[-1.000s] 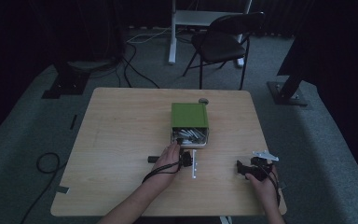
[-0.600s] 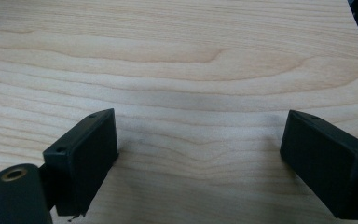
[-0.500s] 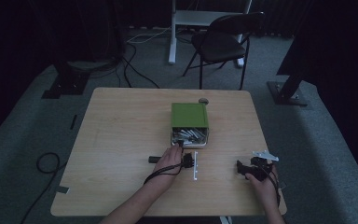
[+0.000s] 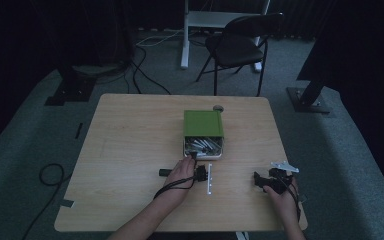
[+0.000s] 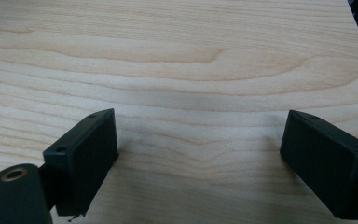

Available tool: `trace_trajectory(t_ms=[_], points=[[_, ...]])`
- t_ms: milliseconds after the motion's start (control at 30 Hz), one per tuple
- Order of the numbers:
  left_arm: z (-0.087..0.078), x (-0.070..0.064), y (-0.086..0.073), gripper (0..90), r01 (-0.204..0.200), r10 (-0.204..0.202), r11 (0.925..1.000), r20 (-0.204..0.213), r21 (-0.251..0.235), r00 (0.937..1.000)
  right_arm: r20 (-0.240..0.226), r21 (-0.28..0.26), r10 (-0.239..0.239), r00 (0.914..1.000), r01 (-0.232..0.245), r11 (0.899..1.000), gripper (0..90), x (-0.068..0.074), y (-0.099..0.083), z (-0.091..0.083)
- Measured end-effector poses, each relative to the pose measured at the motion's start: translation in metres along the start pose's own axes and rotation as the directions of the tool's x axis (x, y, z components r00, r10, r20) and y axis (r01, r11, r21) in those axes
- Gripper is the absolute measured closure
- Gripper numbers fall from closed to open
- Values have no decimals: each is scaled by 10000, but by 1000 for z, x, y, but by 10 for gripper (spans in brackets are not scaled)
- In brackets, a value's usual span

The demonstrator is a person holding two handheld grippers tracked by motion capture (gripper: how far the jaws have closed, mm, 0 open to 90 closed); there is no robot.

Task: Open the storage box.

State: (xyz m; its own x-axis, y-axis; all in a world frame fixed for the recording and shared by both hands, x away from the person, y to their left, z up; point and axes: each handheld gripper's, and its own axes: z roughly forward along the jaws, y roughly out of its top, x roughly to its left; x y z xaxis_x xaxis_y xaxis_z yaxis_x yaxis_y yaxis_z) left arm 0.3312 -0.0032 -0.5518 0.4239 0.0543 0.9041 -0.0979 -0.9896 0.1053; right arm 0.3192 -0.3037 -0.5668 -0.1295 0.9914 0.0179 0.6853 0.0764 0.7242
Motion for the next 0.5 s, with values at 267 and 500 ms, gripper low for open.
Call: trace_trajectory(t_ms=[267, 500], points=[[-6, -1, 1, 704, 11, -11, 10000, 116, 17, 9999, 1, 3, 2, 10000, -2, 10000, 104, 0, 0, 0], [-12, -4, 1, 705, 80, -80, 10000, 152, -2, 9999, 2, 1, -4, 10000, 4, 10000, 104, 0, 0, 0]])
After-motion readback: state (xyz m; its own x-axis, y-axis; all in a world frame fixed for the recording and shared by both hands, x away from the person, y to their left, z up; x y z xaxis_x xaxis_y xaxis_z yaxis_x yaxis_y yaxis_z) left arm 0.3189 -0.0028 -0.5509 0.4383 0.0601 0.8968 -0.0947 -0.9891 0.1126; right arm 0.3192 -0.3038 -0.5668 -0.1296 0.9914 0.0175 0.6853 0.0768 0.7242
